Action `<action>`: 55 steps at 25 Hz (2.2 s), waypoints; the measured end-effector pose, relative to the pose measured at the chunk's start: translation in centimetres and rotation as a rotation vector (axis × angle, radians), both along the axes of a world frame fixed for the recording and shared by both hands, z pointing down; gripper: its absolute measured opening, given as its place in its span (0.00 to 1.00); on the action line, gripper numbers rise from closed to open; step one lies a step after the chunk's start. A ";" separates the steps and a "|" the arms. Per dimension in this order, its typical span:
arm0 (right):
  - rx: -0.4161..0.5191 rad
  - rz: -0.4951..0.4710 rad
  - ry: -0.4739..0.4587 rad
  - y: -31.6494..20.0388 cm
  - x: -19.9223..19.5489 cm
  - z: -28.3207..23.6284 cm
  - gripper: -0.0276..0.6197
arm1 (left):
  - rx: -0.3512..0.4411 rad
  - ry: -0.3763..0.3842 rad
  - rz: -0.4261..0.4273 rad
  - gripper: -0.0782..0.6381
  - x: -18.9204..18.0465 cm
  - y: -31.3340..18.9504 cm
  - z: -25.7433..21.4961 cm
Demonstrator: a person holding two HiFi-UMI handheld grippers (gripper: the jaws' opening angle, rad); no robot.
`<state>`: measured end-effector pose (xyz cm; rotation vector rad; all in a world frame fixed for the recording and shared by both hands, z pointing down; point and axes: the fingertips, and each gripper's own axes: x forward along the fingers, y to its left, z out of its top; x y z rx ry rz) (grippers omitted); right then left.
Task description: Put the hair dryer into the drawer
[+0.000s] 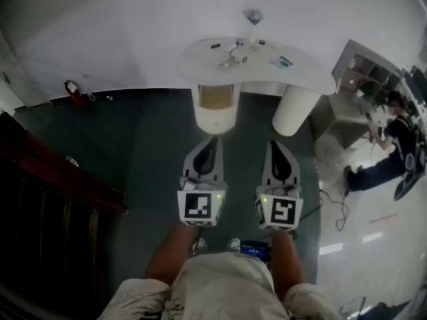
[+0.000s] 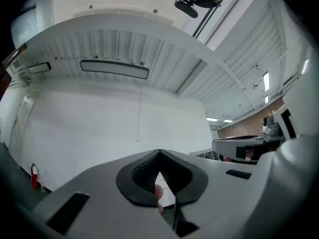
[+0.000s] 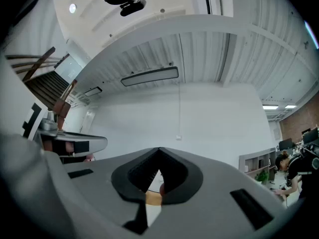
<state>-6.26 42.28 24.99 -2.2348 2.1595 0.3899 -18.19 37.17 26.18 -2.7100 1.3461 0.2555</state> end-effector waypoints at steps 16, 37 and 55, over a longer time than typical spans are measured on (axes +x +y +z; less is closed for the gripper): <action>0.036 -0.012 -0.015 -0.2 3.7 0.0 0.05 | -0.011 -0.002 -0.011 0.11 3.5 -0.2 0.3; -0.011 -0.029 -0.060 -4.8 12.6 2.2 0.05 | -0.026 -0.026 -0.056 0.11 11.0 -4.5 1.3; -0.071 -0.004 -0.015 -23.4 10.8 3.0 0.05 | -0.028 -0.032 -0.020 0.11 10.5 -22.9 2.1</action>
